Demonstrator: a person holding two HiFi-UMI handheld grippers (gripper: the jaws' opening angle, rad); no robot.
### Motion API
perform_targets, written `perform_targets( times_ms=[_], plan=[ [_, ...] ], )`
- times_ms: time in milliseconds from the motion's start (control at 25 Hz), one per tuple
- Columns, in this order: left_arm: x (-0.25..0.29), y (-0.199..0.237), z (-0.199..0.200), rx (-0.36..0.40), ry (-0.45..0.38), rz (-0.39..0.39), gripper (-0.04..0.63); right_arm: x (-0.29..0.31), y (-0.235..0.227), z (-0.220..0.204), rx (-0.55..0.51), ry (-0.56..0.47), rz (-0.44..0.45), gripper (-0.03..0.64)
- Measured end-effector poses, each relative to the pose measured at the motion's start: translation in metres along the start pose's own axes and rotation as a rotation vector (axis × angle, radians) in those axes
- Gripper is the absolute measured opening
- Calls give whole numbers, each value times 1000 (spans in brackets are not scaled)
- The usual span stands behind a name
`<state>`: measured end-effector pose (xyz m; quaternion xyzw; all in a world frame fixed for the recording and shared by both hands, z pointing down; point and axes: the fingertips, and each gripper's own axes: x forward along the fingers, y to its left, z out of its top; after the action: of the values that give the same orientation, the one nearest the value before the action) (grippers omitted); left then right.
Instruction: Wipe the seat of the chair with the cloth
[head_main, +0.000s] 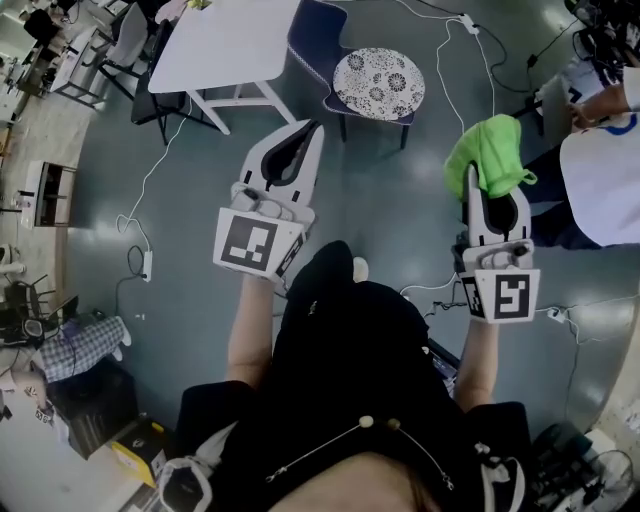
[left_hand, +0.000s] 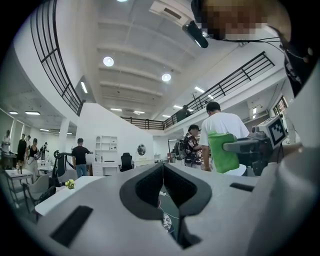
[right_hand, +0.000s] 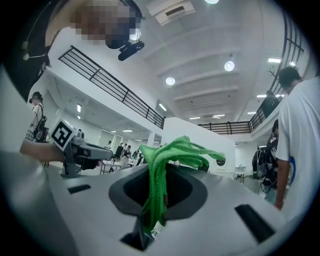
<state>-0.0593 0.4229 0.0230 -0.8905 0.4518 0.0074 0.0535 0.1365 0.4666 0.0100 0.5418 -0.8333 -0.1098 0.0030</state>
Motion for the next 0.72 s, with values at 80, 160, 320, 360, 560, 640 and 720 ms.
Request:
perform_targets(
  times_ms=[80, 160, 320, 360, 560, 640, 720],
  plan=[
    [3, 8, -7, -20, 12, 12, 8, 9, -2, 0, -10, 5, 1, 57],
    [9, 21, -14, -48, 20, 28, 8, 20, -1, -2, -29, 14, 3, 57],
    [39, 39, -28, -81, 28, 30, 8, 46, -13, -15, -24, 33, -1, 57],
    [49, 43, -31, -80, 30, 22, 8, 54, -18, -19, -20, 37, -7, 57],
    [105, 76, -43, -72, 27, -19, 8, 108, -42, -37, -46, 62, -31, 57],
    [131, 96, -46, -65, 25, -31, 8, 137, -50, -40, -68, 64, -32, 57],
    [156, 116, -50, -65, 20, -48, 8, 168, -58, -43, -96, 70, -32, 57]
  ],
)
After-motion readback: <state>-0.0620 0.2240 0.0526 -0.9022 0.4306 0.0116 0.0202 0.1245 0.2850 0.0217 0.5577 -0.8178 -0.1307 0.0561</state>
